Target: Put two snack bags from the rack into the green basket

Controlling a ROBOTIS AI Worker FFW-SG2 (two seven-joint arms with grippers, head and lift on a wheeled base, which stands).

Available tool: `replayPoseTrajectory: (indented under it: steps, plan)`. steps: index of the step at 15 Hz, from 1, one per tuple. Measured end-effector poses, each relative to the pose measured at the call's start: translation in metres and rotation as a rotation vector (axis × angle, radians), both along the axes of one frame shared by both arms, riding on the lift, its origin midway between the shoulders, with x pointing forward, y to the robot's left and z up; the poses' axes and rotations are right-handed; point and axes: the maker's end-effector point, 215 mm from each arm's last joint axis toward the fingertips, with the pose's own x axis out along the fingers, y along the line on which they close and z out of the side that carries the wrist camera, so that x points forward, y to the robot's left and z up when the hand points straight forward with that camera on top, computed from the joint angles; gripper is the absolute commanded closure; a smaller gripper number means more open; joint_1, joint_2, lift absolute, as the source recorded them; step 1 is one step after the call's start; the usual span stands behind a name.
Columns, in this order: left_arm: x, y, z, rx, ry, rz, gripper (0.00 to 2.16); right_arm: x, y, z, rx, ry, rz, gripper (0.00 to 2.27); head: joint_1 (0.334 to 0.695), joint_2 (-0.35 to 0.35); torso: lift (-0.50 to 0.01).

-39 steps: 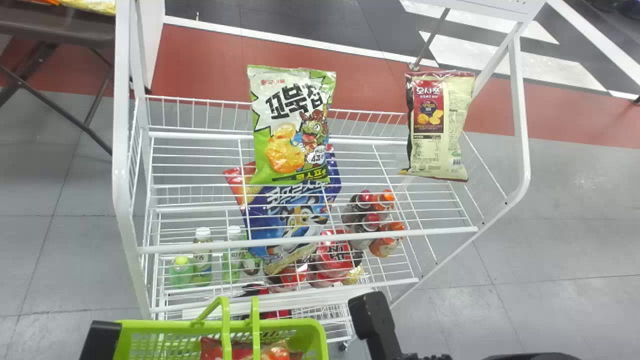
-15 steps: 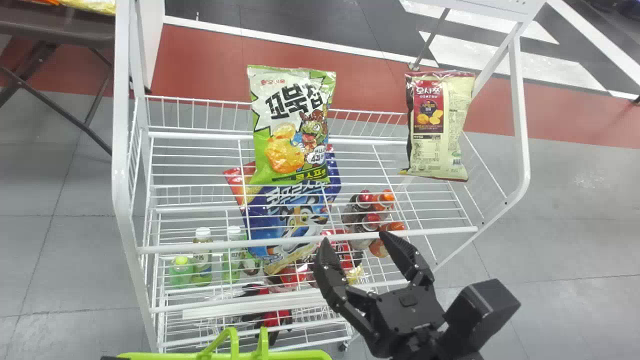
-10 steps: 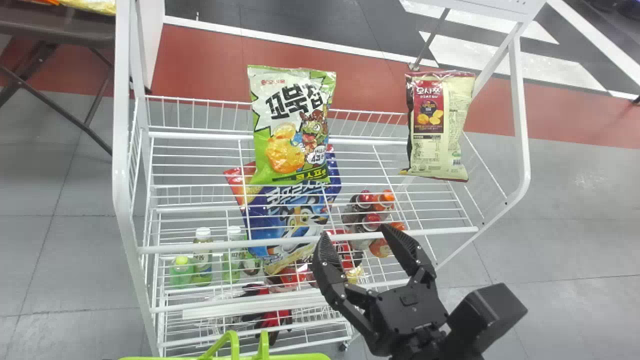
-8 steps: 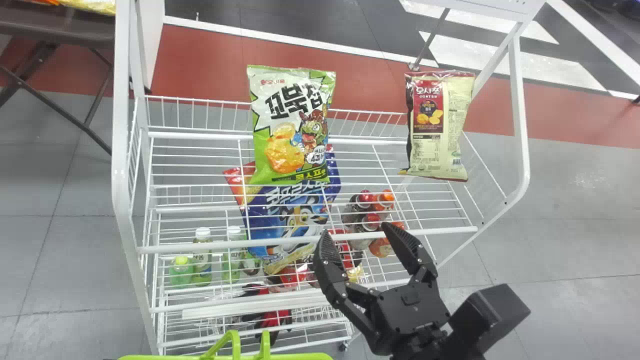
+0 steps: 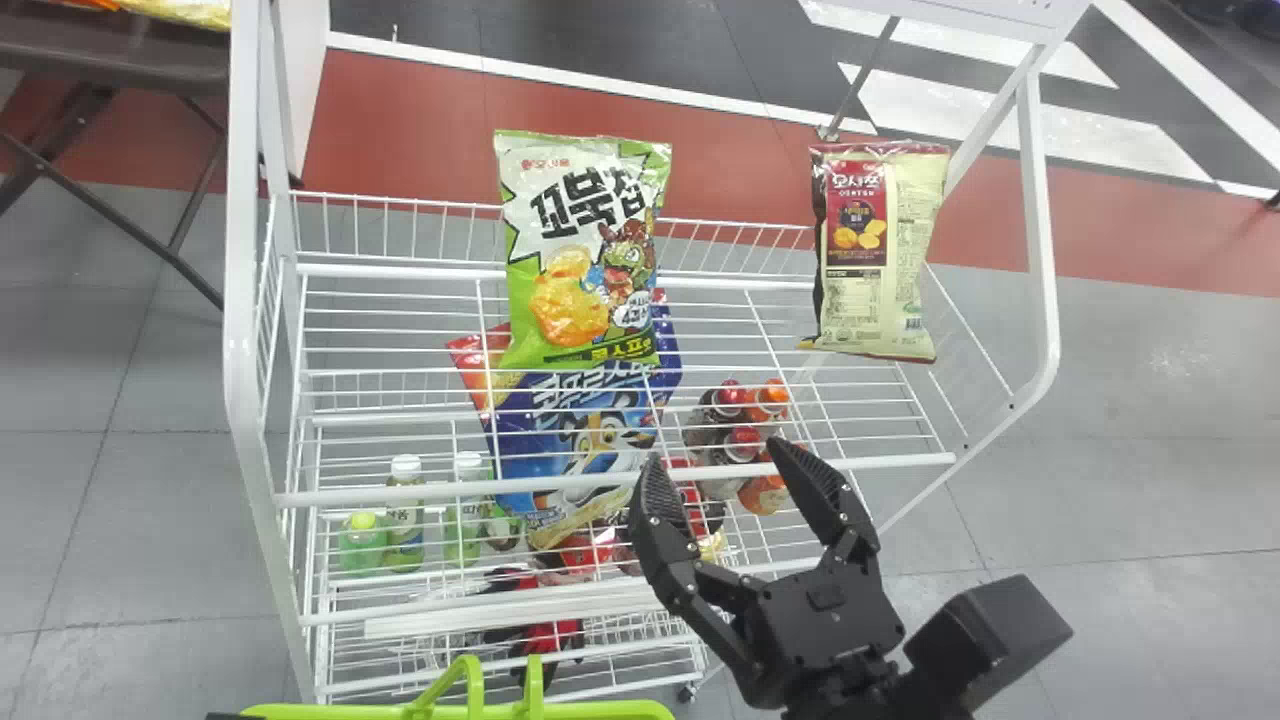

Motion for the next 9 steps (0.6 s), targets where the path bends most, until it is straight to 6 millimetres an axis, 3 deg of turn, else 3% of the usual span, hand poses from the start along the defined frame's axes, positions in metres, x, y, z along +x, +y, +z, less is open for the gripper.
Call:
replayPoseTrajectory:
  steps: [9]
  plan:
    - [0.0003,-0.0020,0.0014,-0.001,-0.006,-0.006,1.47,-0.0013,-0.0010,0.0097,-0.001,-0.043,0.001,0.07,0.695,-0.350,-0.006]
